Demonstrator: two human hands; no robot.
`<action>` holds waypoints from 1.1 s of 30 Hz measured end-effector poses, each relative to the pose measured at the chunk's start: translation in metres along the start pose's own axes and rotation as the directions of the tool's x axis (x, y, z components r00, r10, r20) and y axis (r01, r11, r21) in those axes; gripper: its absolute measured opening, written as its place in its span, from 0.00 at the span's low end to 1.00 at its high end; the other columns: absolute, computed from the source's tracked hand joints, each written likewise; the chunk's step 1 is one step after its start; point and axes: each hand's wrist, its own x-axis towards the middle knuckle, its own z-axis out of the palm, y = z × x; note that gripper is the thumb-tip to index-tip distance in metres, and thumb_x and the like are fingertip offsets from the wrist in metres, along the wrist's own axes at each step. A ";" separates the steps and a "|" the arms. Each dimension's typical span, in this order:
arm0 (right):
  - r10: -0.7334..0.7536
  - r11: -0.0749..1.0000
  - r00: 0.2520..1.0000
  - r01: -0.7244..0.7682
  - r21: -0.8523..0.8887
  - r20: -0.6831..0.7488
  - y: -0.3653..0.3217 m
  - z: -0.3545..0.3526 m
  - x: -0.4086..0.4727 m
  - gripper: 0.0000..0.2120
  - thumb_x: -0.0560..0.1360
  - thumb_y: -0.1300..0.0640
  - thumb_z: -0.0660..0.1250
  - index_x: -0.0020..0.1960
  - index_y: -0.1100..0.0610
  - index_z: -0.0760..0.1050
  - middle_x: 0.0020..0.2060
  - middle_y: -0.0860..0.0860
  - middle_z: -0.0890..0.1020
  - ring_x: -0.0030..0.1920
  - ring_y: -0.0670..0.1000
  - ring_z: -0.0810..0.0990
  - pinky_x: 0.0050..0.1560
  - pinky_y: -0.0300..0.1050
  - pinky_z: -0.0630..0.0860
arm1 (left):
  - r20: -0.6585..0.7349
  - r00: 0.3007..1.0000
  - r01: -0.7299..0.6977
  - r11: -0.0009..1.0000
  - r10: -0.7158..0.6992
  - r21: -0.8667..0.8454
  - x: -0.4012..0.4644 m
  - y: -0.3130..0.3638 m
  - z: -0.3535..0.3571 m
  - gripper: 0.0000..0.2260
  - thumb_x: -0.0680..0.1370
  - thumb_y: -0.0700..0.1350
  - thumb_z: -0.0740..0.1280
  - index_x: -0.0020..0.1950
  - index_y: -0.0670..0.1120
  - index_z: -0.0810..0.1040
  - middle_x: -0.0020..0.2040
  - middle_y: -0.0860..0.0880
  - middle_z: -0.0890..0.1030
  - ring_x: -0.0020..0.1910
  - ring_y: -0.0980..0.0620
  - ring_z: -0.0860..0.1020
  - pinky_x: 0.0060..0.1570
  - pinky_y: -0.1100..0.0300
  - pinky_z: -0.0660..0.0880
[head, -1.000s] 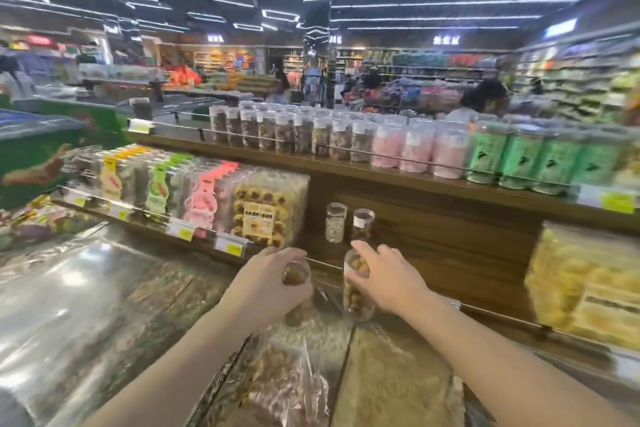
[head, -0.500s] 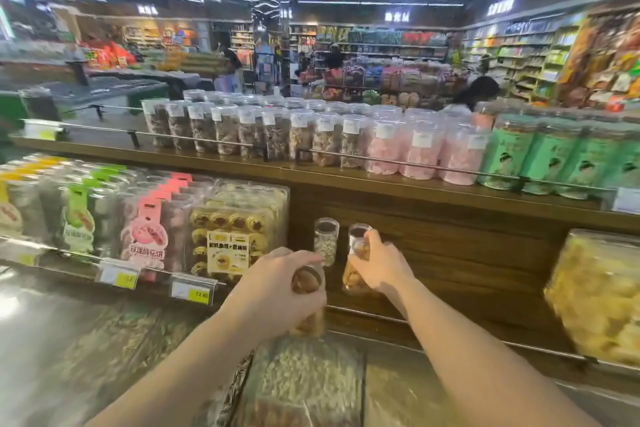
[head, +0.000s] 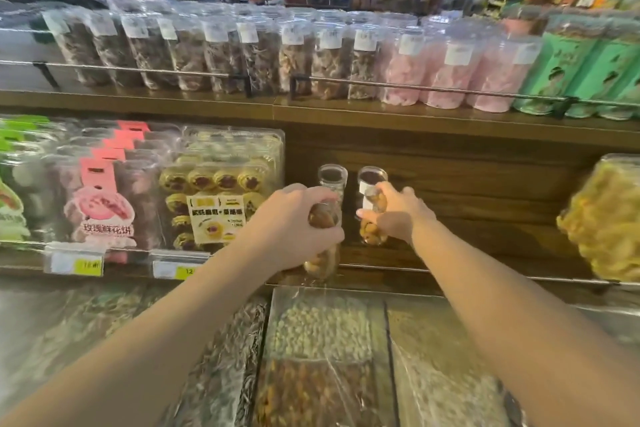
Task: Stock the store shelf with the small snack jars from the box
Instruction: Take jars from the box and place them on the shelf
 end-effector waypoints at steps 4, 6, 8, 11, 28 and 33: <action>-0.033 0.997 0.999 0.031 -0.074 -0.029 0.001 -0.013 -0.011 0.37 0.77 0.29 0.58 0.80 0.36 0.48 0.80 0.55 0.56 0.76 0.62 0.65 0.67 0.60 0.71 | 0.015 0.999 -0.035 0.999 0.036 -0.010 0.022 -0.004 0.006 0.25 0.74 0.59 0.70 0.71 0.58 0.75 0.59 0.53 0.78 0.56 0.52 0.78 0.58 0.52 0.78; -0.074 0.990 0.991 0.060 -0.127 -0.114 0.002 -0.019 -0.023 0.37 0.77 0.29 0.58 0.81 0.36 0.47 0.78 0.56 0.60 0.72 0.60 0.70 0.62 0.57 0.77 | 0.035 0.999 -0.022 1.000 0.022 -0.010 0.038 -0.005 0.011 0.25 0.75 0.58 0.70 0.71 0.57 0.75 0.60 0.52 0.78 0.58 0.51 0.78 0.59 0.52 0.78; -0.130 0.980 0.979 0.102 -0.172 -0.158 0.007 -0.023 -0.035 0.36 0.78 0.34 0.62 0.80 0.38 0.50 0.76 0.55 0.63 0.68 0.58 0.74 0.56 0.52 0.81 | 0.063 0.998 -0.002 1.000 0.002 -0.005 0.054 -0.005 0.017 0.25 0.75 0.56 0.70 0.72 0.57 0.74 0.63 0.51 0.77 0.60 0.51 0.77 0.60 0.54 0.77; -0.159 0.973 0.971 0.124 -0.192 -0.176 0.018 -0.027 -0.049 0.32 0.80 0.36 0.62 0.79 0.39 0.54 0.77 0.53 0.63 0.68 0.55 0.74 0.55 0.52 0.82 | 0.099 0.994 0.039 0.999 -0.042 0.030 0.080 -0.008 0.031 0.26 0.76 0.55 0.71 0.73 0.55 0.73 0.66 0.50 0.77 0.63 0.49 0.76 0.61 0.55 0.75; -0.109 0.978 0.979 0.075 -0.192 -0.174 0.027 -0.047 -0.094 0.34 0.79 0.31 0.56 0.81 0.38 0.50 0.78 0.53 0.63 0.71 0.56 0.72 0.58 0.50 0.78 | 0.048 0.995 0.077 0.972 -0.090 0.224 0.085 -0.004 0.029 0.22 0.78 0.57 0.67 0.72 0.60 0.72 0.69 0.50 0.75 0.62 0.48 0.77 0.49 0.55 0.73; -0.158 0.972 0.975 0.125 -0.199 -0.158 0.023 -0.053 -0.109 0.35 0.79 0.31 0.56 0.81 0.39 0.50 0.79 0.53 0.62 0.74 0.57 0.70 0.61 0.53 0.78 | -0.019 0.999 0.047 0.971 -0.044 0.234 0.036 0.017 -0.004 0.23 0.78 0.62 0.67 0.72 0.60 0.72 0.68 0.53 0.76 0.62 0.50 0.77 0.54 0.54 0.77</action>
